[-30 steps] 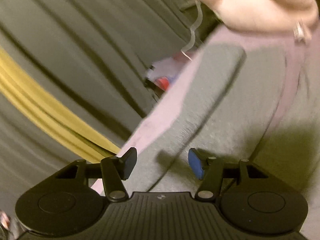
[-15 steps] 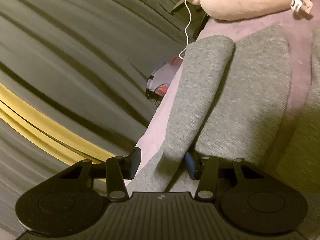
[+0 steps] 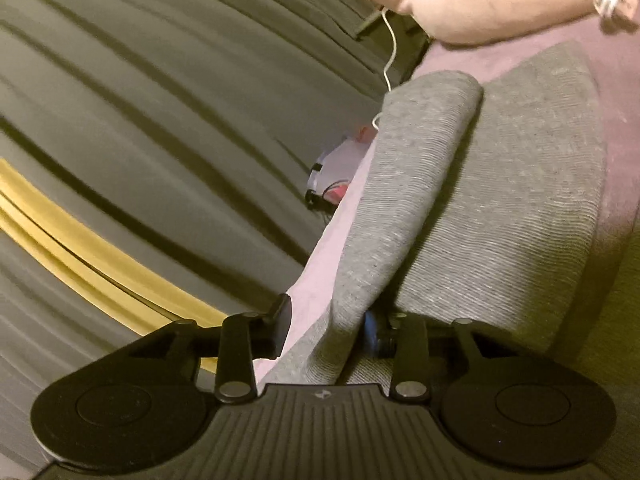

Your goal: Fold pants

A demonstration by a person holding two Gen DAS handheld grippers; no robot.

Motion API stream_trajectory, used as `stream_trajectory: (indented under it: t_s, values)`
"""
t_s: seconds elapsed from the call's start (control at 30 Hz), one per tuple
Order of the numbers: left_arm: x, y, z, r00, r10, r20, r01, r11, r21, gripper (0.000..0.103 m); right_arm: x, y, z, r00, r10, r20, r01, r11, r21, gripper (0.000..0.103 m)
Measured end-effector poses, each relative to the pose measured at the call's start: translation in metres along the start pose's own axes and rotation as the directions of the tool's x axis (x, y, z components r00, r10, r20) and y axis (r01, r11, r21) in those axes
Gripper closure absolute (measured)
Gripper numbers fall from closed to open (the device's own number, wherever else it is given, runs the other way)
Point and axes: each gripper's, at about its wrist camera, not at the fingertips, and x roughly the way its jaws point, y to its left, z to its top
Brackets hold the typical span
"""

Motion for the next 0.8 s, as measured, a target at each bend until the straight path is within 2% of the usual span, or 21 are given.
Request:
stream_trajectory:
  t_s: [0.03,0.07,0.17,0.3,0.4,0.47,0.53,0.6,0.7,0.73,0.8]
  values:
    - [-0.004,0.000,-0.002,1.000,0.000,-0.004,0.000,1.000,0.011,0.093,-0.002,0.002,-0.003,1.000,-0.009,0.007,0.009,1.000,-0.023,0.090]
    - [-0.011,0.002,-0.004,1.000,-0.013,0.011,0.013,1.000,0.001,0.093,-0.002,0.003,-0.004,1.000,-0.024,-0.002,0.024,0.999,-0.024,0.098]
    - [-0.041,0.015,-0.005,0.994,-0.093,0.063,0.096,0.994,-0.050,0.094,-0.018,0.011,-0.003,1.000,-0.027,0.013,0.027,1.000,0.007,0.098]
    - [-0.098,0.030,-0.015,0.972,-0.176,0.153,0.185,0.982,-0.041,0.095,-0.071,0.047,0.009,0.996,0.050,0.080,-0.040,0.992,-0.121,0.099]
    - [-0.155,0.051,-0.038,0.944,-0.248,0.218,0.257,0.966,-0.012,0.095,-0.124,0.057,0.024,0.989,0.102,0.108,-0.091,0.991,-0.098,0.099]
    - [-0.191,0.073,-0.063,0.927,-0.284,0.247,0.295,0.956,-0.007,0.095,-0.159,0.055,0.029,0.988,0.109,0.111,-0.096,0.988,-0.123,0.099]
    - [-0.219,0.094,-0.091,0.923,-0.296,0.246,0.307,0.952,-0.007,0.095,-0.200,0.046,0.025,0.992,0.083,0.091,-0.067,0.984,-0.165,0.099]
    - [-0.234,0.113,-0.122,0.933,-0.284,0.222,0.293,0.956,-0.008,0.095,-0.237,0.030,0.018,0.999,0.022,0.046,-0.014,0.983,-0.184,0.099]
    - [-0.238,0.136,-0.167,0.963,-0.217,0.163,0.217,0.976,0.016,0.094,-0.264,0.001,0.009,0.993,-0.095,-0.066,0.082,0.982,-0.171,0.098]
    - [-0.230,0.145,-0.180,0.976,-0.180,0.122,0.182,0.983,-0.010,0.094,-0.265,-0.010,0.006,0.982,-0.149,-0.116,0.129,0.978,-0.161,0.098]
    - [-0.217,0.158,-0.194,0.988,-0.143,0.061,0.147,0.987,-0.062,0.094,-0.254,-0.027,0.001,0.928,-0.271,-0.256,0.246,0.961,-0.127,0.098]
